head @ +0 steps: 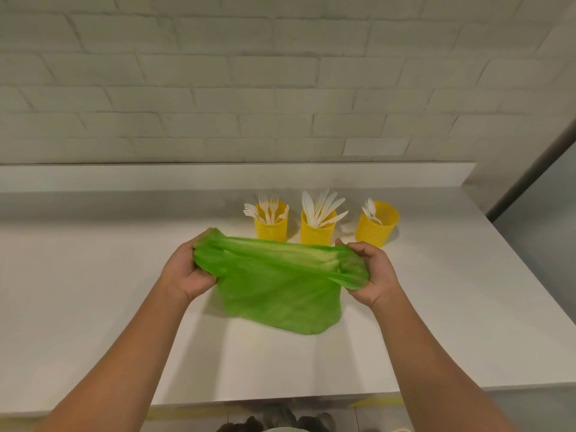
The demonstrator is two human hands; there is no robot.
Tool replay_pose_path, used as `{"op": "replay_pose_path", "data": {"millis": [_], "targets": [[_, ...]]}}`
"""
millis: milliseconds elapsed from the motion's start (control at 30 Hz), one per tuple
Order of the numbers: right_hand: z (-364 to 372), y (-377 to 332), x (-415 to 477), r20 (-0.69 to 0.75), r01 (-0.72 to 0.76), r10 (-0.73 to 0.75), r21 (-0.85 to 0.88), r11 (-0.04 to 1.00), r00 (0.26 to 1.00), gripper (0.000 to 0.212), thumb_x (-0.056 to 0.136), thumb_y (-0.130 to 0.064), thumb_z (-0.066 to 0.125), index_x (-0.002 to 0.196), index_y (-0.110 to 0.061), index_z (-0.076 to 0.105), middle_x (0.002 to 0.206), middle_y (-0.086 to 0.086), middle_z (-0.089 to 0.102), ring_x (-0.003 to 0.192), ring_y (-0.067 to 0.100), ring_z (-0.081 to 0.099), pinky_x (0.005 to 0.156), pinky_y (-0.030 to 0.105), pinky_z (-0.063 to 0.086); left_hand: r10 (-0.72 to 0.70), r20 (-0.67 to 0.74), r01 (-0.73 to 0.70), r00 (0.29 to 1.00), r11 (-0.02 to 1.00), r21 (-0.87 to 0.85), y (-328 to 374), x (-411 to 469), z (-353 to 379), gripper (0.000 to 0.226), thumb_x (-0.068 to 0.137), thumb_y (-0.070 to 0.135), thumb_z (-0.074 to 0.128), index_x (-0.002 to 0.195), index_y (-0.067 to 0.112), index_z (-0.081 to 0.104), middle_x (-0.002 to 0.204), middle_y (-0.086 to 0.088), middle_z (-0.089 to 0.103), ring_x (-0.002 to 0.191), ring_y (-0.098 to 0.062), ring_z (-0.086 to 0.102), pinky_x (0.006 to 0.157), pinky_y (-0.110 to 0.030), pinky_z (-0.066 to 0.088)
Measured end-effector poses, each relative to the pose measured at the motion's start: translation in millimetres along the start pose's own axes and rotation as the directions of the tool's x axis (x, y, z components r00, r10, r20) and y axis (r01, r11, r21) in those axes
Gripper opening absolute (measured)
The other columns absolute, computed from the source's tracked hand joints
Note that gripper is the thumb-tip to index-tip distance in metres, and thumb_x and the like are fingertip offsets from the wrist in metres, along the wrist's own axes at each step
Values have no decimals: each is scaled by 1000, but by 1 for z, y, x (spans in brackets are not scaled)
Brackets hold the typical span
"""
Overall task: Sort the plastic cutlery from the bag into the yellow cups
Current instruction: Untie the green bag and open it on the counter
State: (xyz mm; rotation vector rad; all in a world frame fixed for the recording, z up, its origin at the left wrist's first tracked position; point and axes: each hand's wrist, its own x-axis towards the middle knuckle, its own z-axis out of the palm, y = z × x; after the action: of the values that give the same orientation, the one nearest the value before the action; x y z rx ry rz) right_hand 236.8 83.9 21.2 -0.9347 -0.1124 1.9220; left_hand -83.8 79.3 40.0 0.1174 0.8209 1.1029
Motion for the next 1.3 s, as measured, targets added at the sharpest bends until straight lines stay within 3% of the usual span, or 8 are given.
{"op": "replay_pose_path", "data": {"millis": [133,333,467,567,767,900,1067,1300], "targets": [[-8,-6,3,-15,53,-66,-448,892,998,23,90,-10,67,112,-14,62,85,10,72,71,27,71,63,36,58,-17,-49,20,999,998,62,-6,-5,-6,42,74,30,85,110,15,69,100,-5,70,95,-26,68,95,-46,56],[-12,-6,13,341,229,-393,-925,-304,854,23,86,-18,77,107,-25,71,102,11,59,89,23,57,65,22,39,226,-2,-226,974,973,-47,15,-7,-12,104,38,-9,93,133,17,60,90,-12,60,72,-19,66,80,-37,64],[-6,-3,9,109,248,-493,-942,226,863,22,92,-2,60,85,-15,77,79,6,66,77,24,58,68,29,44,309,-10,-292,951,910,294,11,-17,-5,42,90,-6,60,127,14,59,83,-8,61,67,-20,63,67,-31,58],[-6,-1,9,-213,169,-340,-564,809,916,25,90,6,50,93,-2,74,93,19,68,84,33,63,72,41,52,488,131,-203,863,98,974,7,-17,-5,27,81,16,85,103,24,70,98,-2,59,79,-16,60,64,-26,48],[-13,9,6,-319,-25,-41,-199,980,947,15,96,-2,47,98,-11,59,102,11,62,96,31,59,97,52,42,712,375,75,594,-513,855,-3,-8,-2,17,90,42,76,88,25,80,107,-7,56,104,-37,54,83,-47,49],[-10,16,6,-369,3,-165,-401,916,915,24,100,-3,48,109,-14,68,103,9,65,90,27,61,81,43,50,757,233,-63,610,-247,967,-11,-7,4,30,102,39,59,87,18,74,88,-7,67,87,-35,63,76,-40,50],[-16,22,6,-318,141,-447,-663,736,836,22,95,7,57,101,-6,73,99,20,72,83,30,65,74,40,54,265,-173,-171,948,889,425,-22,-1,16,20,105,21,56,105,8,71,93,-10,74,83,-24,71,65,-35,63],[-9,21,-4,-287,11,-95,-280,960,953,28,107,-1,39,115,-2,66,94,21,74,71,35,74,61,53,60,-138,92,143,986,989,-48,-11,-9,8,38,59,-22,79,82,2,61,48,-2,50,31,-6,43,27,-25,43]]}}
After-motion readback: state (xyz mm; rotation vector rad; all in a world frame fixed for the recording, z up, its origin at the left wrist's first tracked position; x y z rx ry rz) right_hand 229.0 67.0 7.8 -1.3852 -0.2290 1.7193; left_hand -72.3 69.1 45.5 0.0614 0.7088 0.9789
